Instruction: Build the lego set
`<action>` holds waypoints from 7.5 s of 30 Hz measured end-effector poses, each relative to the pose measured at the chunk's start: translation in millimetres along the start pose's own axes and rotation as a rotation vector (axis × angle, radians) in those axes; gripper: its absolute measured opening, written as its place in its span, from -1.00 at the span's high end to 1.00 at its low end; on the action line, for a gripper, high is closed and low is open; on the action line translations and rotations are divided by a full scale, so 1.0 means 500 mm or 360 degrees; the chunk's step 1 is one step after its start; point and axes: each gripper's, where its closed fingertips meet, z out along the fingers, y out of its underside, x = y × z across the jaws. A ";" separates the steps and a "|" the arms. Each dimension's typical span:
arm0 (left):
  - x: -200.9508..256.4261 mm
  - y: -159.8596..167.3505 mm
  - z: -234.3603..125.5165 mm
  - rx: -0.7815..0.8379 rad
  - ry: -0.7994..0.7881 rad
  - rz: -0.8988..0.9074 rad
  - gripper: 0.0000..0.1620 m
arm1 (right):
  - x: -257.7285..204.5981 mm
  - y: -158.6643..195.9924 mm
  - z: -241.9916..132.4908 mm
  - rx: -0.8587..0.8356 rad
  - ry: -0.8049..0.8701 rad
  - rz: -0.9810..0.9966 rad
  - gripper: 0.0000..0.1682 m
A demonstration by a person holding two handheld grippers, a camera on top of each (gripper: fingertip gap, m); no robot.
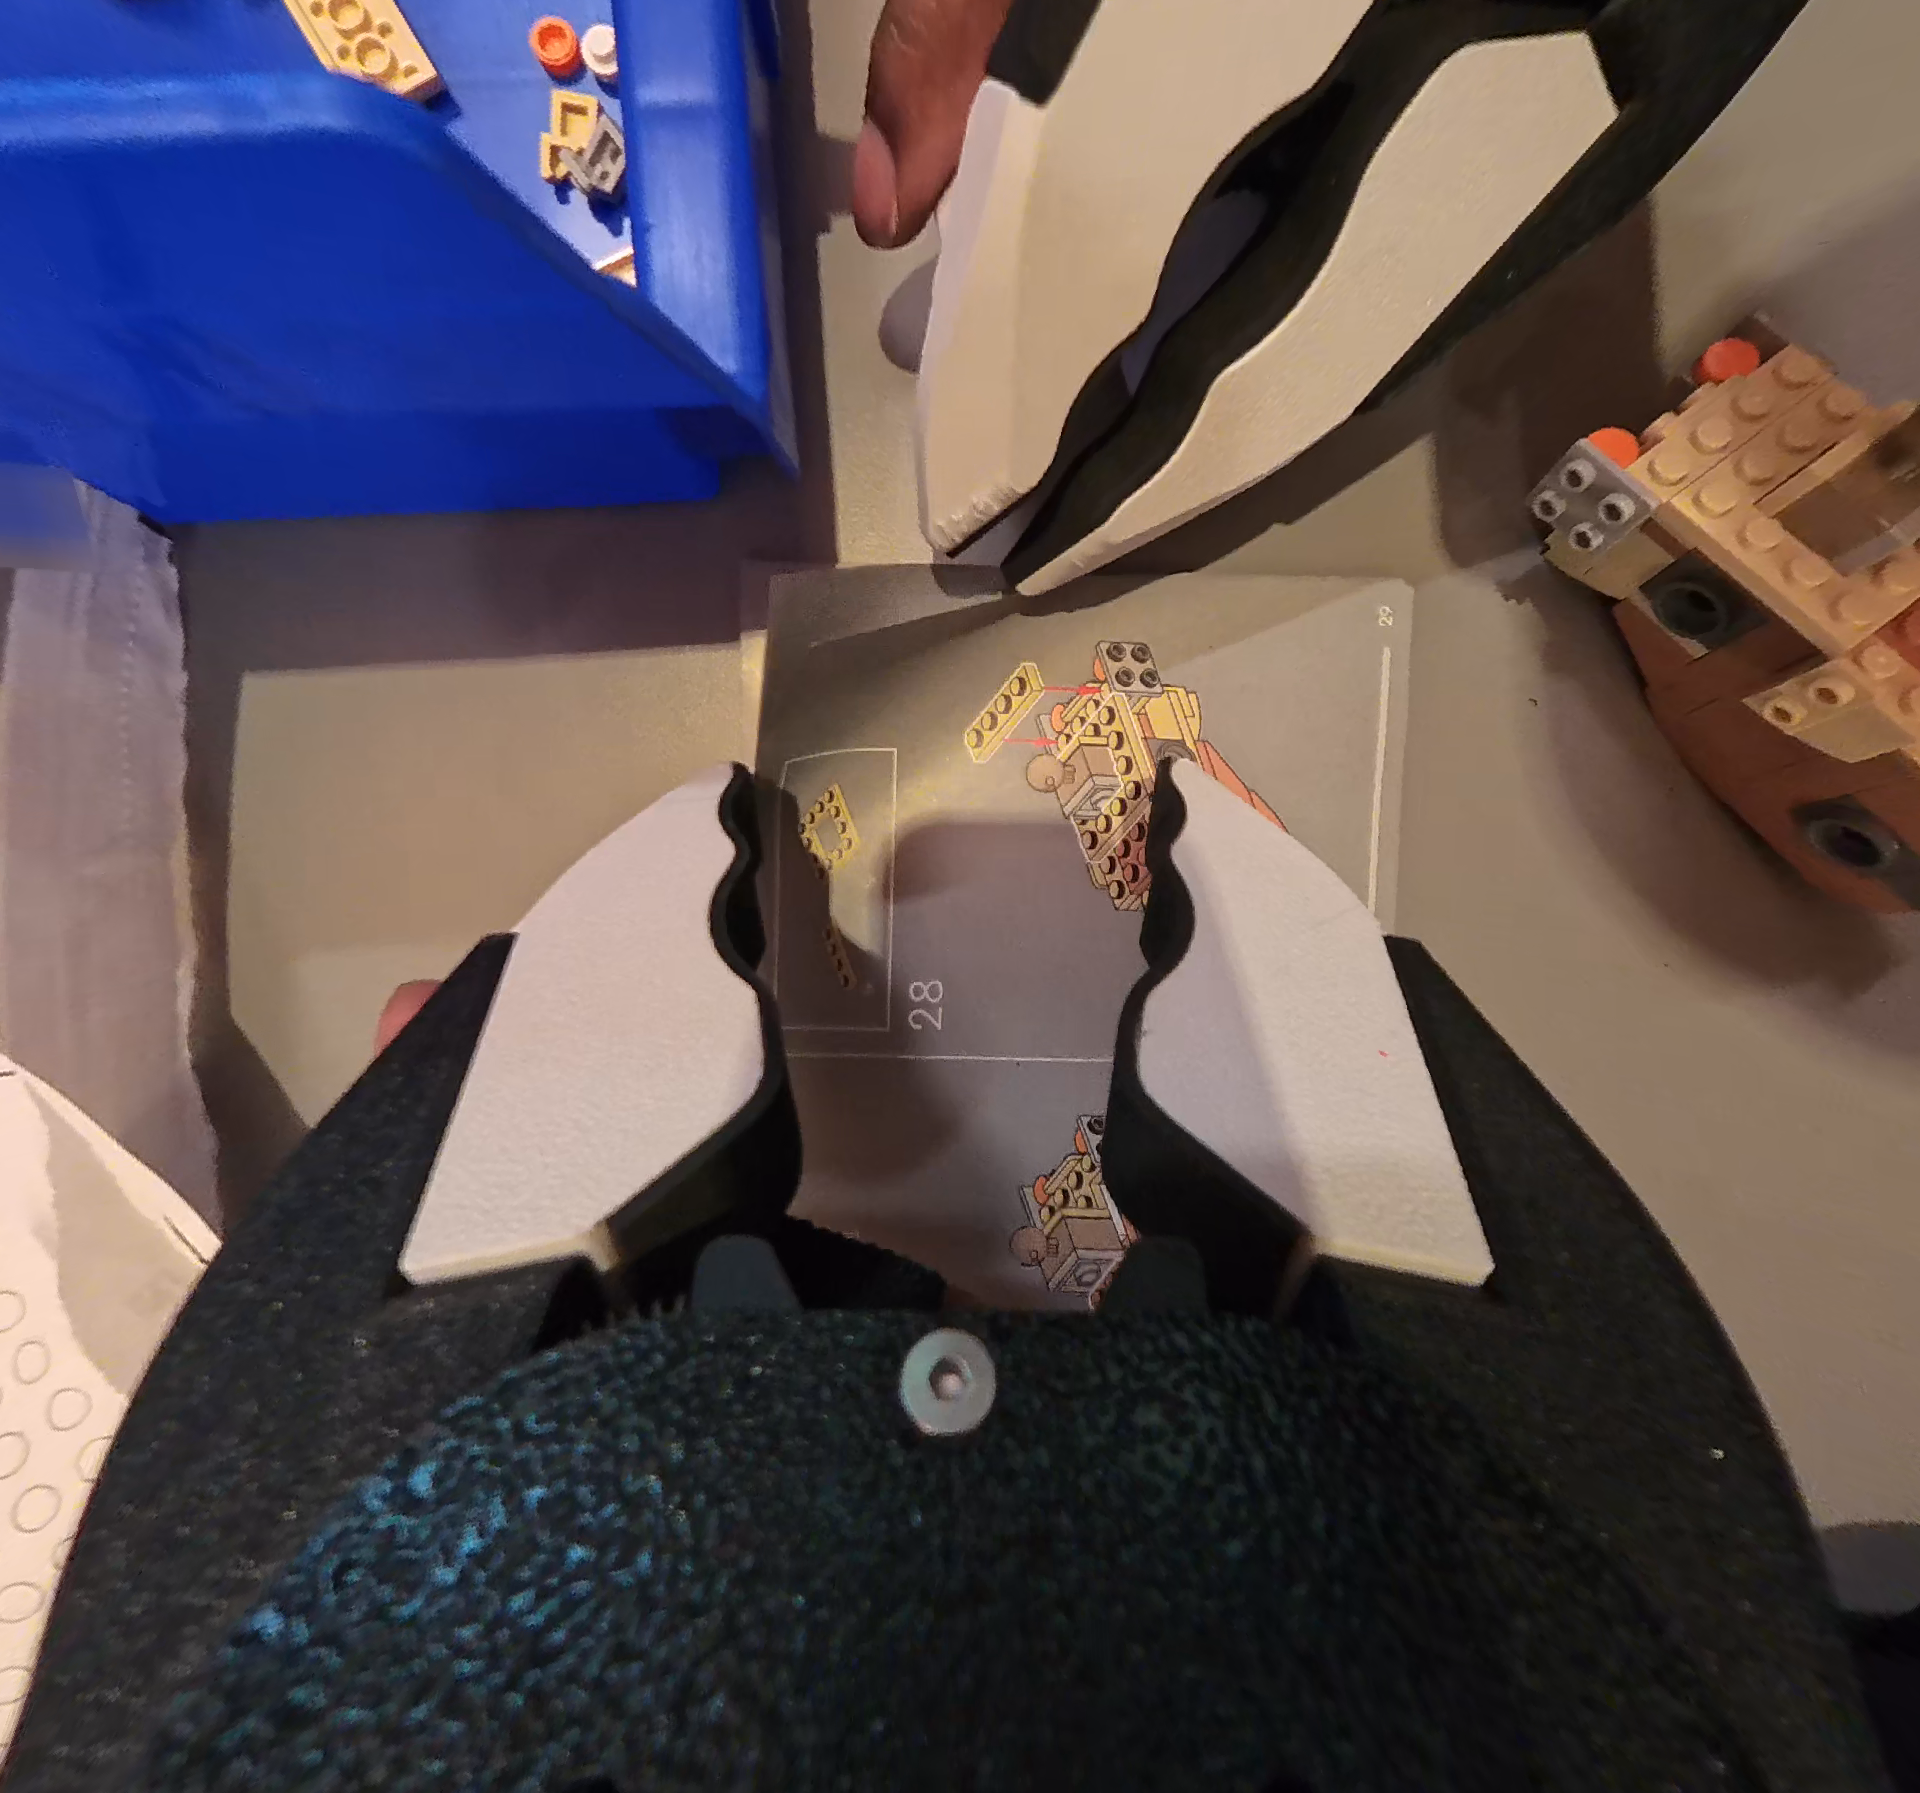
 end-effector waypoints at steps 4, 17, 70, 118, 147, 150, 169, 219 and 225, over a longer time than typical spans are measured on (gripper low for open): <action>-0.002 -0.002 -0.001 0.0011 -0.0012 0.0006 0.12 | 0.000 0.000 0.000 0.0001 -0.0002 -0.0001 0.86; -0.005 -0.039 0.004 0.0137 -0.0063 0.0134 0.10 | -0.003 -0.002 0.001 0.0007 -0.0006 -0.0024 0.86; 0.071 0.033 -0.100 -0.0079 -0.0766 0.0166 0.12 | -0.010 -0.006 -0.001 0.0032 -0.0016 -0.0070 0.88; 0.121 0.094 -0.087 0.0149 -0.1256 -0.0253 1.00 | 0.024 -0.050 -0.051 0.0292 0.0224 -0.0115 0.88; 0.120 0.105 -0.179 0.0432 -0.1668 -0.0180 1.00 | -0.003 -0.185 0.011 0.0361 0.0134 -0.0487 0.88; 0.129 0.091 -0.146 0.0298 -0.1678 0.0024 1.00 | -0.008 -0.154 0.001 0.0356 0.0243 -0.0678 0.89; 0.113 0.098 -0.152 0.0381 -0.1725 -0.0166 1.00 | -0.019 -0.125 0.008 0.0370 0.0179 -0.0697 0.91; 0.130 0.375 -0.196 0.0306 -0.1279 -0.1244 0.73 | 0.004 -0.312 0.246 -0.0052 -0.0399 -0.0064 0.88; 0.138 0.369 -0.201 0.0343 -0.1304 -0.1222 0.67 | -0.016 -0.289 0.282 -0.0223 -0.0539 0.0001 0.84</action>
